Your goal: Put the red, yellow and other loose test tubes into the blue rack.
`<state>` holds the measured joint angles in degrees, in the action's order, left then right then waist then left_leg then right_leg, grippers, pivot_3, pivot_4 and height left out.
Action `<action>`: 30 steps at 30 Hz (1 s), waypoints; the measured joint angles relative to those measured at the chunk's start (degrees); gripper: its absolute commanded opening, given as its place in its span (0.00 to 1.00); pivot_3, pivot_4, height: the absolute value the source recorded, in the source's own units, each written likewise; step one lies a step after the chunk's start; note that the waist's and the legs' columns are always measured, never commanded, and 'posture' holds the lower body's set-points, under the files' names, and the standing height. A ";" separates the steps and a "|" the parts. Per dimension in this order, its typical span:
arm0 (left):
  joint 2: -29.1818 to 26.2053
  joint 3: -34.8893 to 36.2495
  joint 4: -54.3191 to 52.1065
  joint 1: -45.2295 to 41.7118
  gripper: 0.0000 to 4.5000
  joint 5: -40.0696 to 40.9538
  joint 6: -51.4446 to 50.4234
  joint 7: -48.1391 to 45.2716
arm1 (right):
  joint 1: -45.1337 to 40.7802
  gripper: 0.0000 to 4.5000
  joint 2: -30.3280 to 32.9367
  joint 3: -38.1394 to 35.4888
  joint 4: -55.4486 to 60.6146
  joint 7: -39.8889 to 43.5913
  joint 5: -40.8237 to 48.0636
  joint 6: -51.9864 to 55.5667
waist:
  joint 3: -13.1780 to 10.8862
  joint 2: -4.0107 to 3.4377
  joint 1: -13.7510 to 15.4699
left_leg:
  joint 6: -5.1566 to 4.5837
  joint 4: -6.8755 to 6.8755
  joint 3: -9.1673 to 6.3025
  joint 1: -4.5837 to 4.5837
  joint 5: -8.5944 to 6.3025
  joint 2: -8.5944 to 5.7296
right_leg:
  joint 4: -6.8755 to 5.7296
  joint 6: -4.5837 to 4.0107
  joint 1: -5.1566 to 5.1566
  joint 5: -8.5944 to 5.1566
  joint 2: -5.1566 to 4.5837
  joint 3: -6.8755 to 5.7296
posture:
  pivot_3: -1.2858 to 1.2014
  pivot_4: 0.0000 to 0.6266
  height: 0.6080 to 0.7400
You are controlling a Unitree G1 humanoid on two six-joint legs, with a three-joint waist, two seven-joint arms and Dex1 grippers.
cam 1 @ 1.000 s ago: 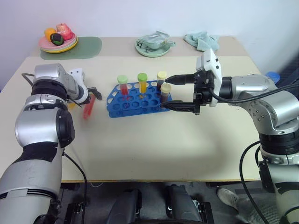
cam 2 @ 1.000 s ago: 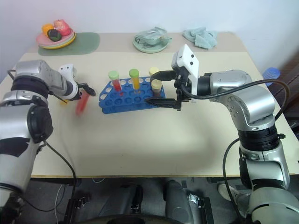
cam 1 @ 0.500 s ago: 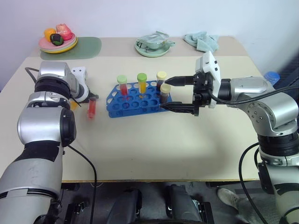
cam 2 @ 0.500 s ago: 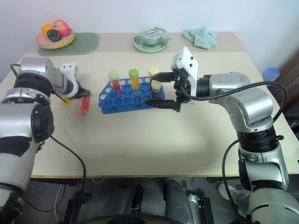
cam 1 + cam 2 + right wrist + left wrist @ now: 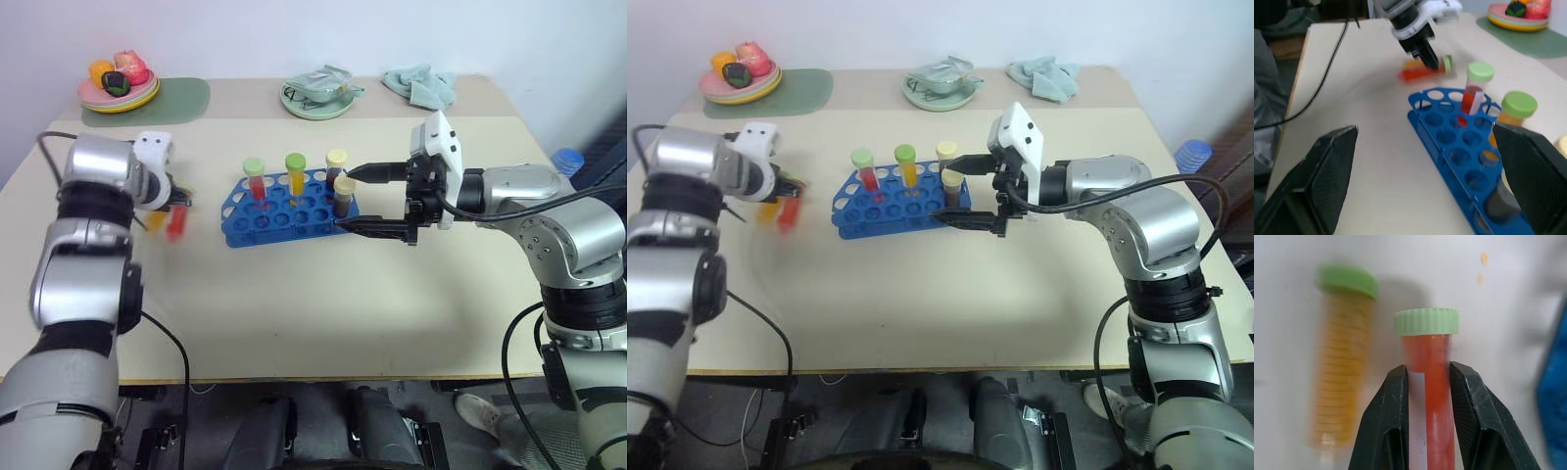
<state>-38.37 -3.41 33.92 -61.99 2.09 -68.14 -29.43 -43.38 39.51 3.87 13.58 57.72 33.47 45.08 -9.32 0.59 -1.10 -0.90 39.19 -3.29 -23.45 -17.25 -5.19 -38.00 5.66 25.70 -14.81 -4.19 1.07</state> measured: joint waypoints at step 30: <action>14.93 18.19 -44.11 37.48 0.14 22.69 54.69 -8.32 | 0.49 1.00 0.50 -1.32 0.89 -1.30 0.59 0.55 | 0.03 0.02 0.41 | 0.02 0.13 -0.02 0.04 0.03 0.01 | 0.26 -0.01 -0.17 0.00 -0.03 -0.11 | 0.52 0.24 1.00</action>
<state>-23.44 14.78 -10.19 -24.51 24.78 -13.45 -37.75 -42.88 40.00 2.54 14.46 56.43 34.06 45.63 -9.29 0.61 -0.69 -0.87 39.33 -3.31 -23.41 -17.23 -5.18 -37.74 5.65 25.52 -14.80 -4.21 0.96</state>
